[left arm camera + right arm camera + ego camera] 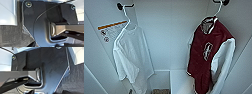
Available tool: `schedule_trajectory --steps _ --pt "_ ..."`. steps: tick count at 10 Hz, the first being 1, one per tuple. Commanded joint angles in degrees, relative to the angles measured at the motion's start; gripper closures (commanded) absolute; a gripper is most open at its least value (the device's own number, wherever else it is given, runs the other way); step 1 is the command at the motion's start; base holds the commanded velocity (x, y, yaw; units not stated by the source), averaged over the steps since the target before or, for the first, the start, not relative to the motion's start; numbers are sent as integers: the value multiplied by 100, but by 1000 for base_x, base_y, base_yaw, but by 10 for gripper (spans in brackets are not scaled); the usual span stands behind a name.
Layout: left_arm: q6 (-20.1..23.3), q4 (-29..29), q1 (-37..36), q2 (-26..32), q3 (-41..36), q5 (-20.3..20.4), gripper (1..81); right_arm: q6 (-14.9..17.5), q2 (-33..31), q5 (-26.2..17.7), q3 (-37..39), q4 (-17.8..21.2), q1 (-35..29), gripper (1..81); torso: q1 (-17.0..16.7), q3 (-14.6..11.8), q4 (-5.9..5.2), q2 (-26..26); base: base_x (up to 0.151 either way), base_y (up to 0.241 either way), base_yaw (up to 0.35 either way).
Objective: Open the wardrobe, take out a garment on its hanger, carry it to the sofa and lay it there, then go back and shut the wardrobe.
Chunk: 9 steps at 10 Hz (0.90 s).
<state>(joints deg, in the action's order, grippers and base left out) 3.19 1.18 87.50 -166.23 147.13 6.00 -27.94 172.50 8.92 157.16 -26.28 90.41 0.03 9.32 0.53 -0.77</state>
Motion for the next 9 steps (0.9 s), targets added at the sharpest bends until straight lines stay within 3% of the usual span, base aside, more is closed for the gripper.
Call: schedule_trajectory --steps 1,6,7,9 --pt "50 -66 -132 28 0 -371 10 17 -11 -286 24 -79 -141 10 0 0 0 0 70 0 0" --pt "41 -74 -158 -7 0 -371 10 26 -2 -286 -11 -79 -158 10 5 0 0 0 0 0 0" --pt "33 -83 -185 -60 35 -406 10 26 -2 -286 -28 -79 -159 10 5 0 475 0 0 0 0" --pt "41 -83 -238 -156 176 -424 10 26 -2 -286 -81 -79 -158 10 5 0 674 0 0 0 0"
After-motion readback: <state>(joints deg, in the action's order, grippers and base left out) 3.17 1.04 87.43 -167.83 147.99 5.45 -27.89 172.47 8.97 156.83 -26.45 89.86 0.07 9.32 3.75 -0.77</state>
